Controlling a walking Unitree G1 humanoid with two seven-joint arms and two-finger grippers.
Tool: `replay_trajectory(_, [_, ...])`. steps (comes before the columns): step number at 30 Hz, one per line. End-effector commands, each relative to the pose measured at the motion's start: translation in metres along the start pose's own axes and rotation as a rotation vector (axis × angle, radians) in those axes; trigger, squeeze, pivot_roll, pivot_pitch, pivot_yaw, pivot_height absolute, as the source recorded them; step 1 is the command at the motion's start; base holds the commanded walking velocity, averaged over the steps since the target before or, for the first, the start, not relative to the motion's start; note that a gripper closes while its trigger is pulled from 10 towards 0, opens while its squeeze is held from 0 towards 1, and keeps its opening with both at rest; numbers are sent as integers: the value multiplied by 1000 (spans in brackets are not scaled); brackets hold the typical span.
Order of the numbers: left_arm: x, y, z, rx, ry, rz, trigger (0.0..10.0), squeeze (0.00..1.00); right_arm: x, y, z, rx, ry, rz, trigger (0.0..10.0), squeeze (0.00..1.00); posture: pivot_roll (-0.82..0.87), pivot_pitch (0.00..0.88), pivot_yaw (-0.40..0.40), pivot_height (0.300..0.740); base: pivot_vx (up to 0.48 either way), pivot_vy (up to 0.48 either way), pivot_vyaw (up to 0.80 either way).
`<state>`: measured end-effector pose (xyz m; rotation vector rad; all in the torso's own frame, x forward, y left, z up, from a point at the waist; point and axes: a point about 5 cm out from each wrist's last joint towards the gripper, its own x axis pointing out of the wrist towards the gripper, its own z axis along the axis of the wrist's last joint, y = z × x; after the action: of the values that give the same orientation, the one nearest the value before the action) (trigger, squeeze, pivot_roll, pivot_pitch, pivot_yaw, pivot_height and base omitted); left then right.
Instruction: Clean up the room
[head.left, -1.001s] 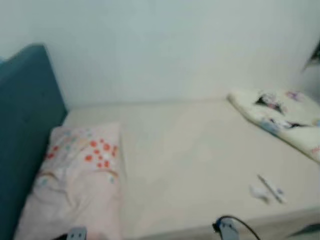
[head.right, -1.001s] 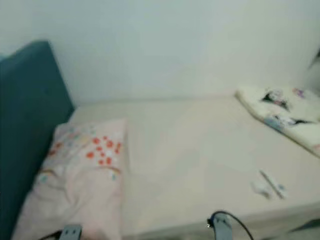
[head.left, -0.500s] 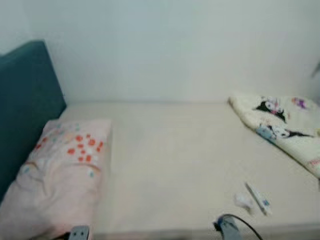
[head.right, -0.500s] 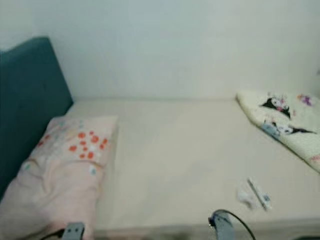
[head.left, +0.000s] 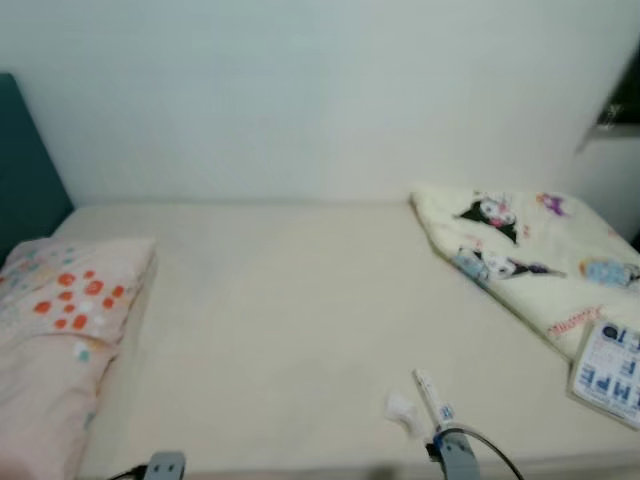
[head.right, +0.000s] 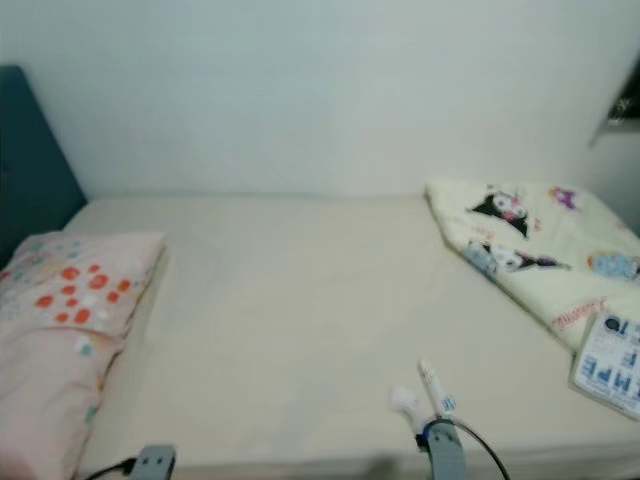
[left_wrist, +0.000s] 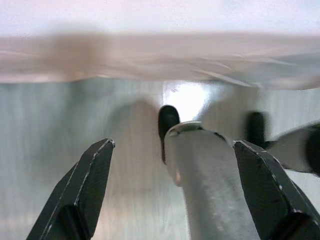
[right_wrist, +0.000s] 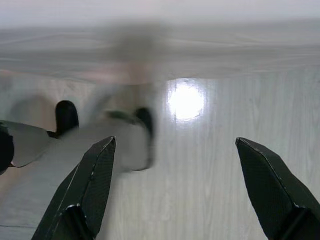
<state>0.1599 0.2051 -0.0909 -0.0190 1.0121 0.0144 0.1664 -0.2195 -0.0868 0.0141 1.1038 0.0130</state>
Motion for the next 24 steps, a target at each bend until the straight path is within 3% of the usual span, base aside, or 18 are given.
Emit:
replay_trajectory(1, [-1,-1,-9,14,32,-8,10000,0,0,-2,2,15,-11,-12,10000,0,1,0,-28,740,0,-480,0])
replay_trajectory(7, [0,-3,-5,23,24,-14,10000,0,-1,-1,-1,58,-67,0,10000,0,-3,0,-22,740,0,-480,0])
replay_trajectory(12, [0,-4,-4,28,24,-19,10000,0,-1,7,40,-9,-203,82,10000,0,-17,0,-14,740,0,-480,480])
replay_trajectory(13, [0,-4,-4,28,24,-19,10000,0,-1,7,40,-9,-203,82,10000,0,-17,0,-14,740,0,-480,800])
replay_trajectory(17, [0,-6,-5,10,26,-18,10000,0,-4,12,74,-46,-303,133,10000,0,-16,0,-20,740,0,0,800])
replay_trajectory(24, [0,-6,-5,6,26,-18,10000,0,-4,13,79,-57,-319,141,10000,0,-16,0,-20,740,0,0,800])
